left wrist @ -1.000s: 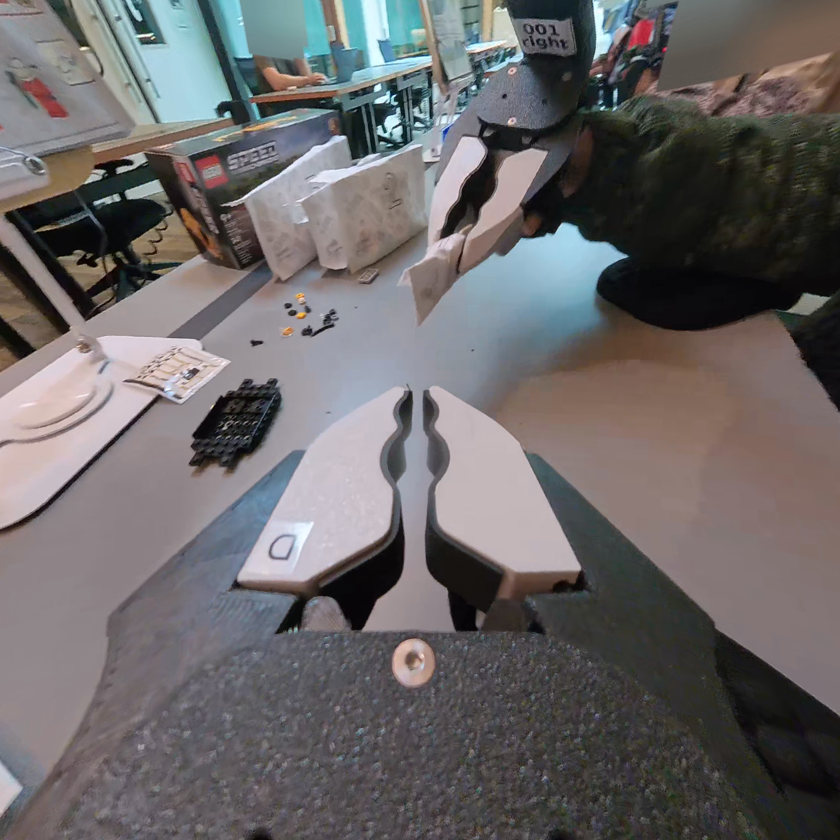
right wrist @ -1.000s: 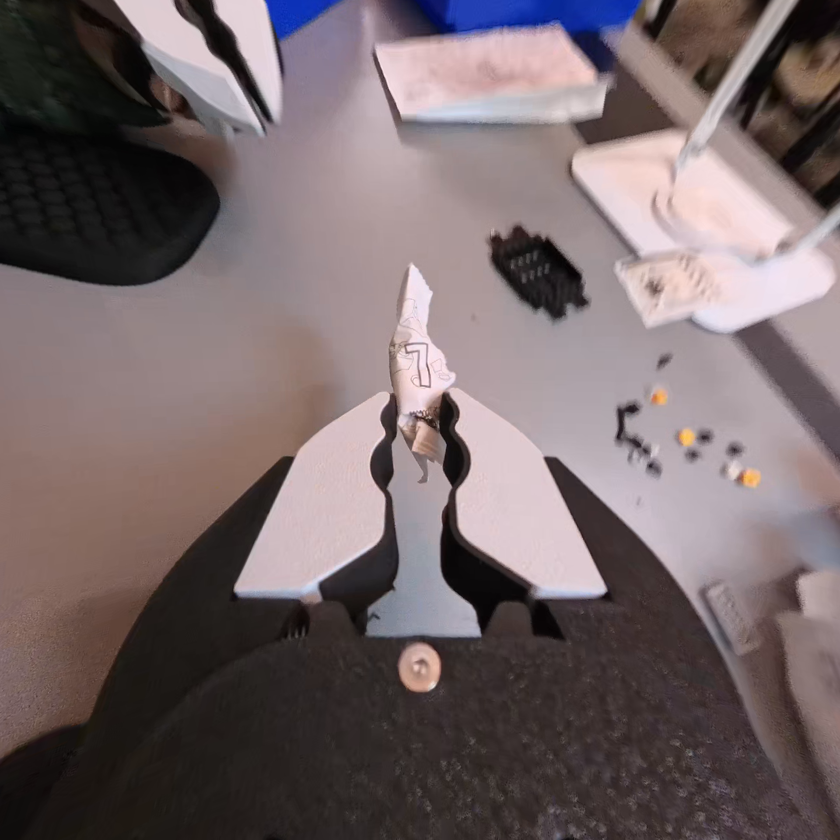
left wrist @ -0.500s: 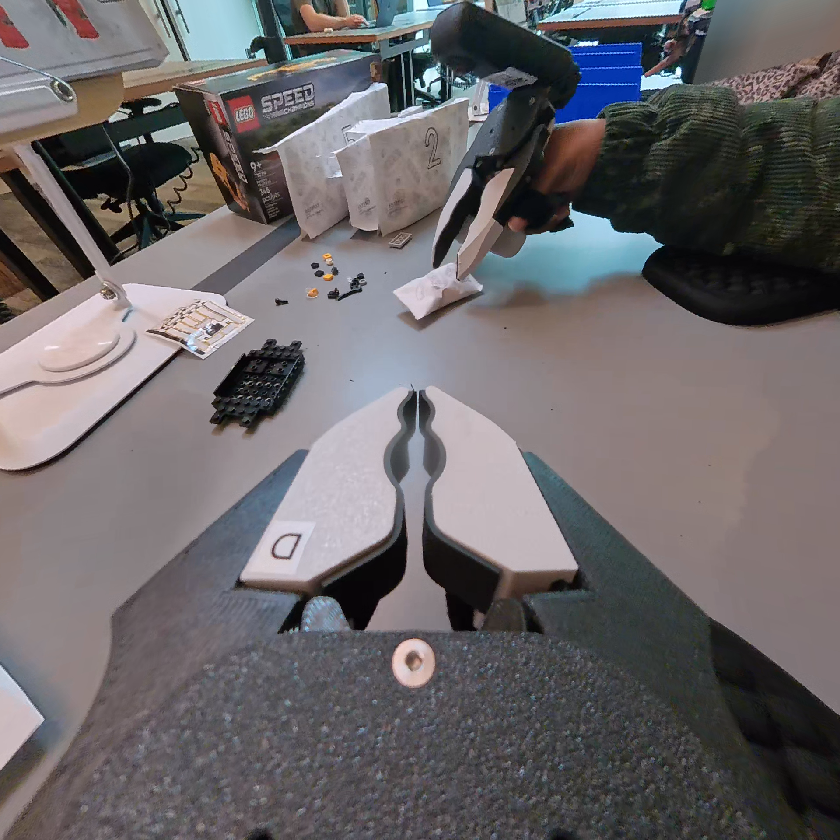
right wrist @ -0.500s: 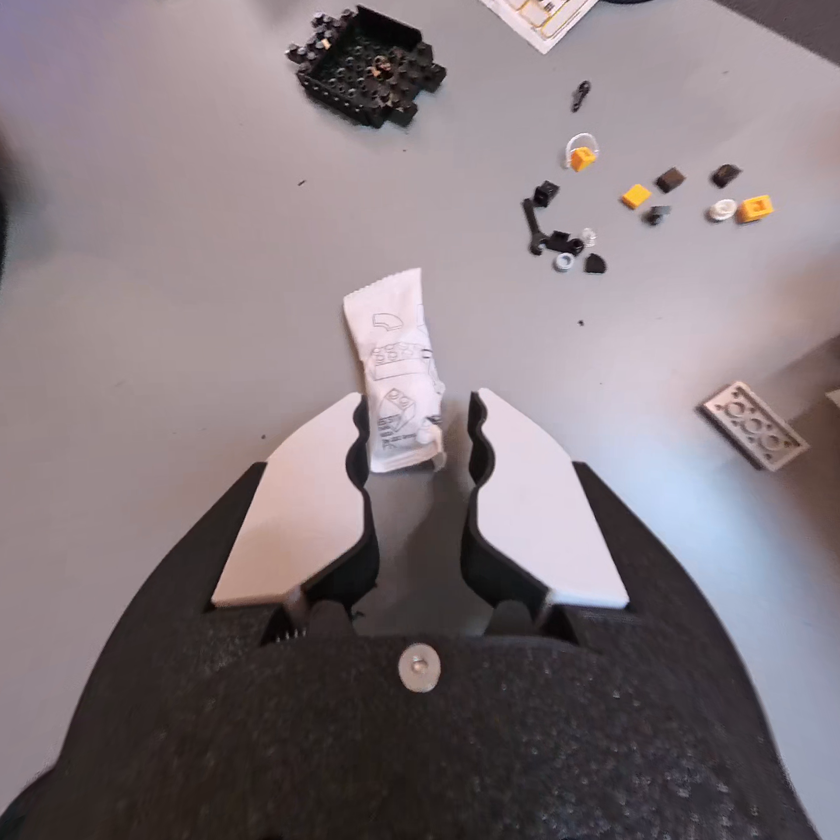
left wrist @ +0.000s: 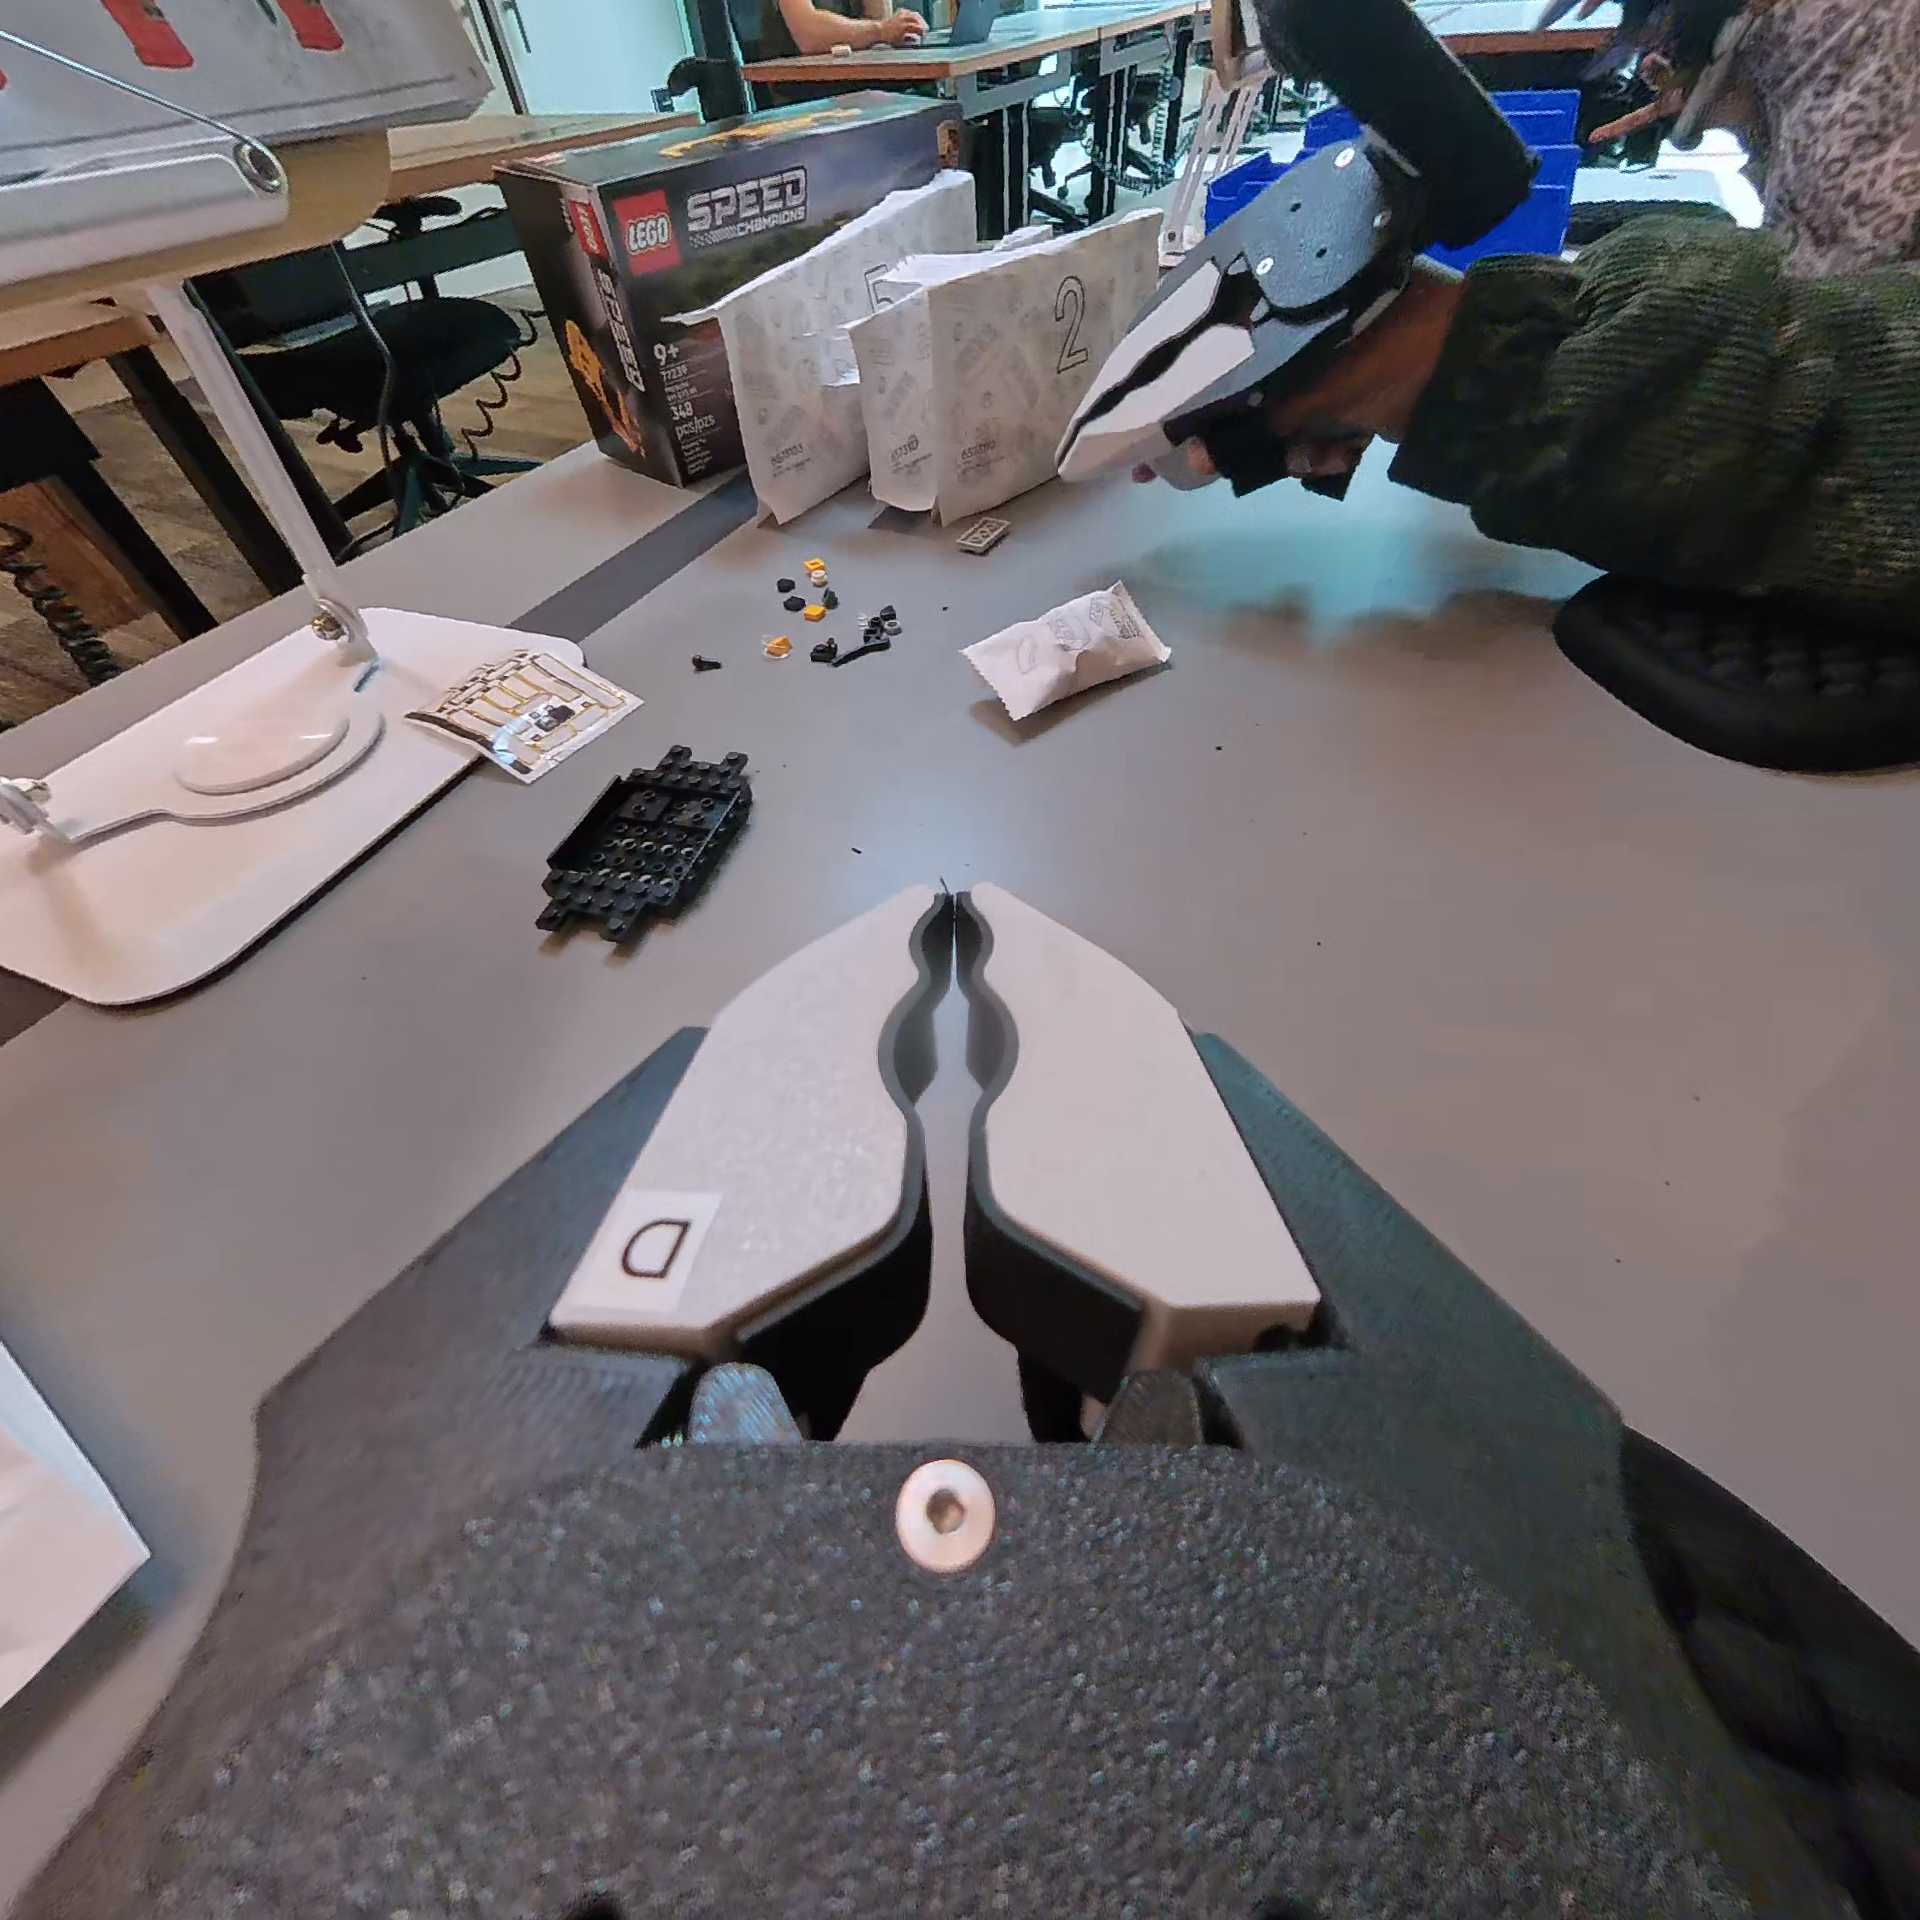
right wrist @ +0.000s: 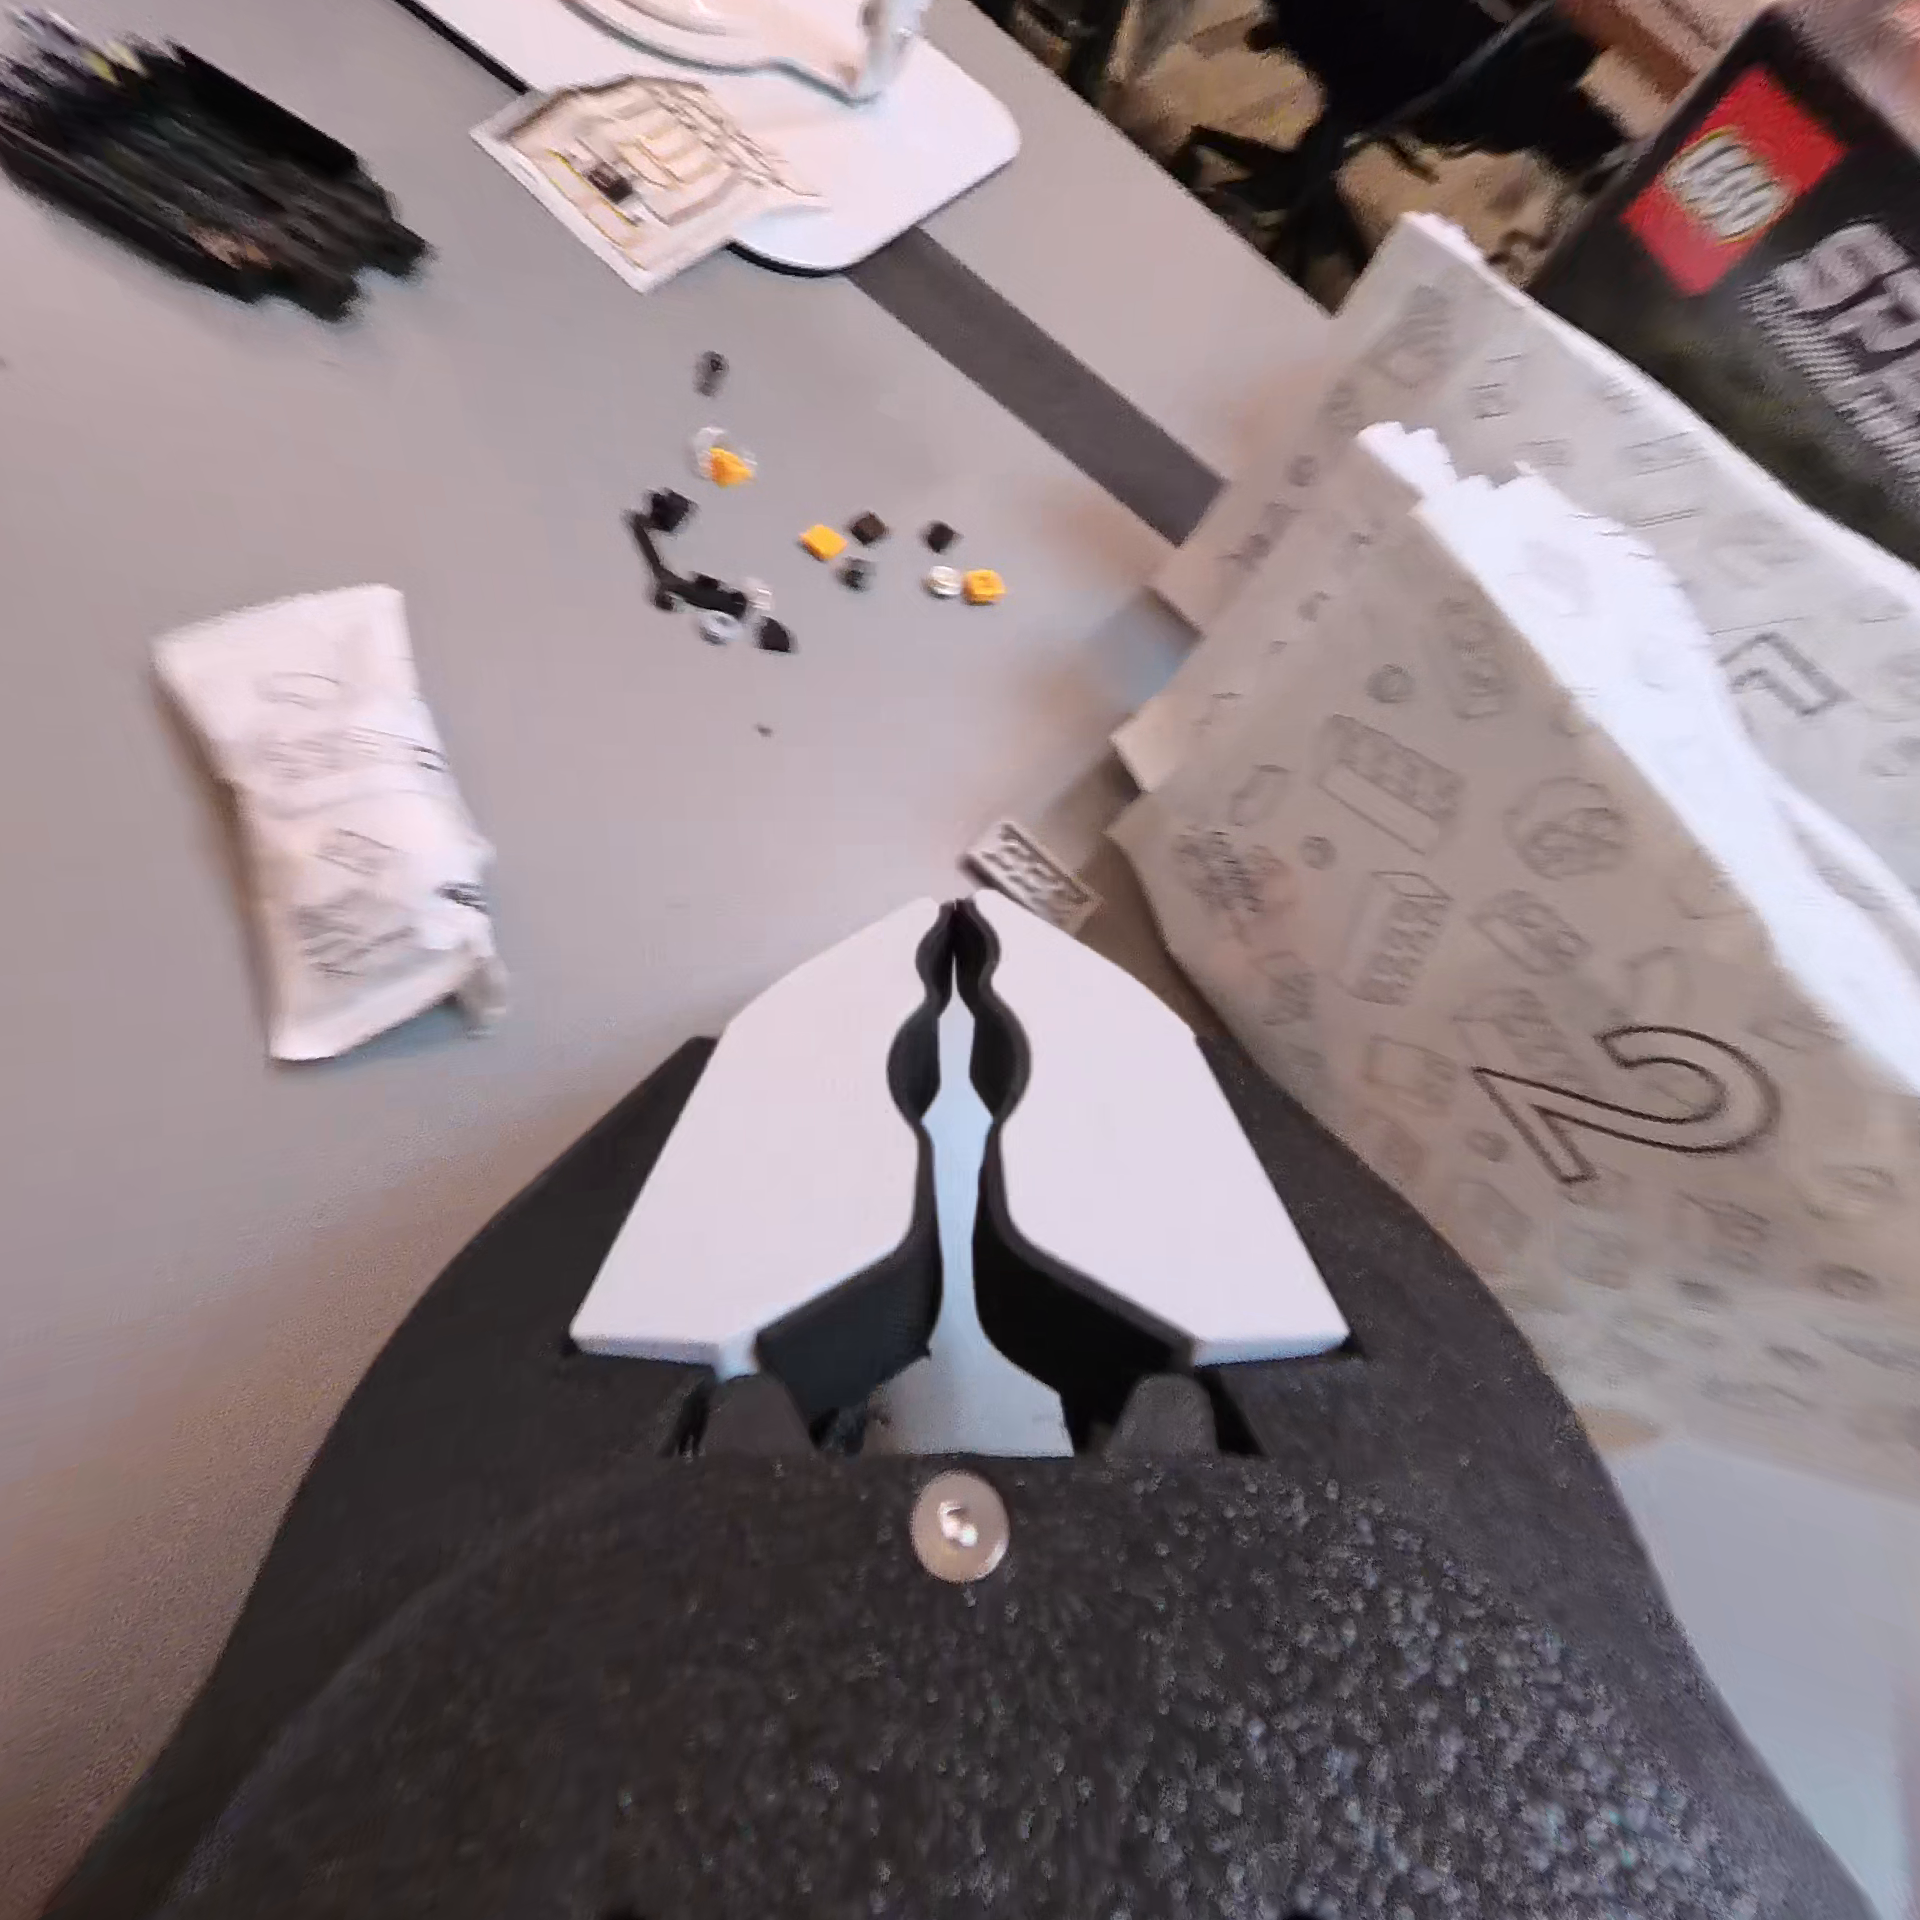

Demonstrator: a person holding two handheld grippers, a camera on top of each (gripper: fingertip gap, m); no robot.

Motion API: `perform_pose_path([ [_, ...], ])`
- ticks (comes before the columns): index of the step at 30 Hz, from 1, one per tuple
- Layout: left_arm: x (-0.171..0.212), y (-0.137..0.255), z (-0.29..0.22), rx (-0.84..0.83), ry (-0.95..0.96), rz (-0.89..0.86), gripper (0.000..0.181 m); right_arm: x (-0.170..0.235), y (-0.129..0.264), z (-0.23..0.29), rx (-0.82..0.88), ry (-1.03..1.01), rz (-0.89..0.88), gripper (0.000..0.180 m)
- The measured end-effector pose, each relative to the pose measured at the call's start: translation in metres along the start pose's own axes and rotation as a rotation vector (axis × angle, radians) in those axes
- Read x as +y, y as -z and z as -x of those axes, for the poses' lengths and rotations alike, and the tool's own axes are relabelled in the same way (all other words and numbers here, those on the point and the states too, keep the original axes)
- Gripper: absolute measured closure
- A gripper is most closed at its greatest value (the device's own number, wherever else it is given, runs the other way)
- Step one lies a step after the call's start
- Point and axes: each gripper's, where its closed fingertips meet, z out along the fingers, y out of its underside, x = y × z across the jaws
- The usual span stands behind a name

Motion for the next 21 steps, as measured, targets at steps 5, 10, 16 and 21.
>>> perform_pose_path([
  [5,0.002,-0.003,-0.002,0.007,0.004,0.006,0.181,0.012,-0.020,-0.013,0.042,0.116,0.079,0.162],
  [10,0.005,-0.004,-0.002,0.014,0.015,0.011,0.181,0.014,-0.040,-0.009,-0.091,-0.099,0.178,0.121],
  [16,0.008,-0.006,-0.003,0.032,0.023,0.018,0.181,0.022,-0.052,-0.008,-0.201,-0.236,0.273,0.121],
  [21,0.009,-0.007,-0.007,0.051,0.014,0.024,0.181,0.023,-0.050,-0.007,-0.256,-0.251,0.315,0.141],
])
